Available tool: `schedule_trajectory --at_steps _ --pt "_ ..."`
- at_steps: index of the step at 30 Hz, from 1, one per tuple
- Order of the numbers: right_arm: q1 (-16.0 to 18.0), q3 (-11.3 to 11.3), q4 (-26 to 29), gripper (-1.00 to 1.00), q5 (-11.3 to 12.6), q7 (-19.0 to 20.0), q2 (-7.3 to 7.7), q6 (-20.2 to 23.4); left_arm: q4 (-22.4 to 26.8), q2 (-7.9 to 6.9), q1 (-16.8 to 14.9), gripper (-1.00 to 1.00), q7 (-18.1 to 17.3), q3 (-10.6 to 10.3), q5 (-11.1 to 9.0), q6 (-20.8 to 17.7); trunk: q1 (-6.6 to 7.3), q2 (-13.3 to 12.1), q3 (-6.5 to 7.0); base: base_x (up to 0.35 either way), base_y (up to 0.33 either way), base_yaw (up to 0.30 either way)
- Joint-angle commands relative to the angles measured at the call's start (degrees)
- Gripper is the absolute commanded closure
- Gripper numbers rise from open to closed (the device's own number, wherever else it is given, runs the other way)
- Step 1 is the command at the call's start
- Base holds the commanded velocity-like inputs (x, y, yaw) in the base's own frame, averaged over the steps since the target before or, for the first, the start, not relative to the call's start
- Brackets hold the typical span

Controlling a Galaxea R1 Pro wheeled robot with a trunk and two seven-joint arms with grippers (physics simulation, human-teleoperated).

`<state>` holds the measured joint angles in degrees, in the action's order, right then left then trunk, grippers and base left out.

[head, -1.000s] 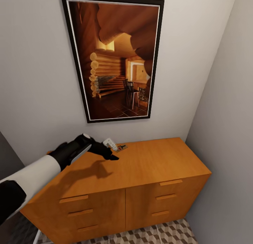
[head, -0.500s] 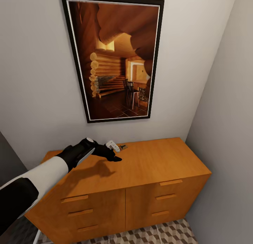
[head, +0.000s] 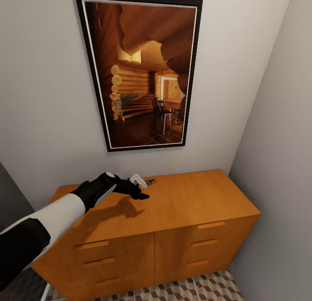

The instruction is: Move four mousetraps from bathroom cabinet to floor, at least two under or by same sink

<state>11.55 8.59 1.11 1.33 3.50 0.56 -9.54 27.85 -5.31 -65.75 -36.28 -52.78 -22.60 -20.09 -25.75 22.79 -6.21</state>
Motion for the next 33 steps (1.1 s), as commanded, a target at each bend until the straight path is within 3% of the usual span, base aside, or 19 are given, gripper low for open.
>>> schedule_trajectory --at_steps 1,8,21,33 --pt "0.1 0.3 -0.1 1.00 0.3 0.1 0.01 -0.2 0.1 -0.15 -0.1 -1.00 0.1 -0.3 -0.6 -0.4 -0.04 0.1 -0.13 0.000 0.000 0.000" --pt "0.1 0.3 -0.1 1.00 0.3 0.1 0.03 -0.2 -0.1 -0.54 -0.1 -1.00 0.3 -0.3 -0.6 -0.1 -0.04 0.1 -0.13 0.125 0.000 0.000" --pt "0.1 0.3 -0.1 1.00 0.3 0.1 0.05 -0.2 -0.1 -0.50 -0.1 -1.00 0.4 -0.5 -0.5 -0.1 -0.04 0.1 -0.13 0.314 0.000 0.000" --pt "0.1 0.3 -0.1 1.00 0.3 0.1 0.05 -0.2 -0.2 -0.80 -0.1 -1.00 0.4 -0.7 -0.4 -0.1 -0.04 0.1 -0.13 0.037 0.000 0.000"
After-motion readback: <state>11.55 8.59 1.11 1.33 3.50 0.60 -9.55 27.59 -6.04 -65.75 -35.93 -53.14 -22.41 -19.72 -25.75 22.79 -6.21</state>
